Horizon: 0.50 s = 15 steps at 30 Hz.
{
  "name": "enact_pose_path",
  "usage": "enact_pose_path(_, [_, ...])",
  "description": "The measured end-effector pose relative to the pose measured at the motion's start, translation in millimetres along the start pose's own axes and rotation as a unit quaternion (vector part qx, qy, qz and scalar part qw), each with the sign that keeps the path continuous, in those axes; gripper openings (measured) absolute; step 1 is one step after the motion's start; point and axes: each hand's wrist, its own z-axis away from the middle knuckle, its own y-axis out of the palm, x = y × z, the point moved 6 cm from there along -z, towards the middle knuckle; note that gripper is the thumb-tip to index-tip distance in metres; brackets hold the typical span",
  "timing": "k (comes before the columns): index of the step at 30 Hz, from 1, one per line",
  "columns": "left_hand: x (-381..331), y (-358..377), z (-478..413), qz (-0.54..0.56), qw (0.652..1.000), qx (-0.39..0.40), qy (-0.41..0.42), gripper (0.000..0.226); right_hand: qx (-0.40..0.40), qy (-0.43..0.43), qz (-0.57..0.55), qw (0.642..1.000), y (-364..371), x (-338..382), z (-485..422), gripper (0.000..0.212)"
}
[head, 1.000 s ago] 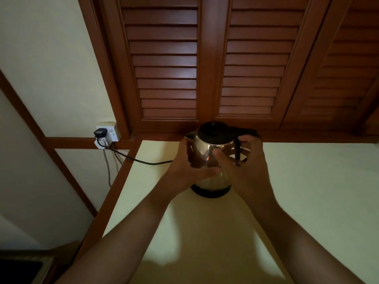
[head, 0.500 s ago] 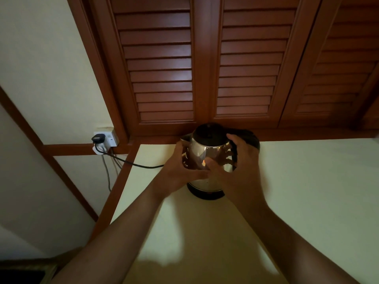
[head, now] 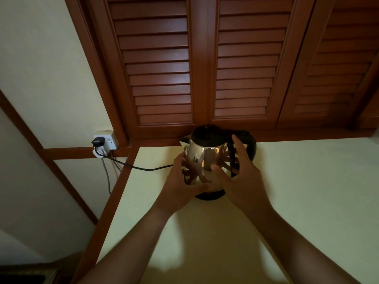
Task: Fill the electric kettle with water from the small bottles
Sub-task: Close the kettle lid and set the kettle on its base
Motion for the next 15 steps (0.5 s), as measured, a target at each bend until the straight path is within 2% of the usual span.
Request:
enact_pose_path(4, [5, 2, -2, 0.020, 0.999, -0.035, 0.009, 0.097, 0.016, 0.004, -0.009, 1.000, -1, -3, -4, 0.087])
enact_pose_path(8, [2, 3, -2, 0.029, 0.999, -0.033, 0.010, 0.097, 0.039, 0.003, -0.020, 0.999, -4, -2, -9, 0.089])
enact_pose_path(12, [-2, 5, 5, 0.037, 0.998, -0.039, 0.018, 0.083, 0.044, 0.002, -0.023, 0.999, -11, 2, -11, 0.079])
enact_pose_path(15, [-5, 5, 12, 0.004, 0.999, -0.048, 0.025, 0.068, 0.027, -0.005, 0.009, 1.000, -20, 6, -13, 0.076])
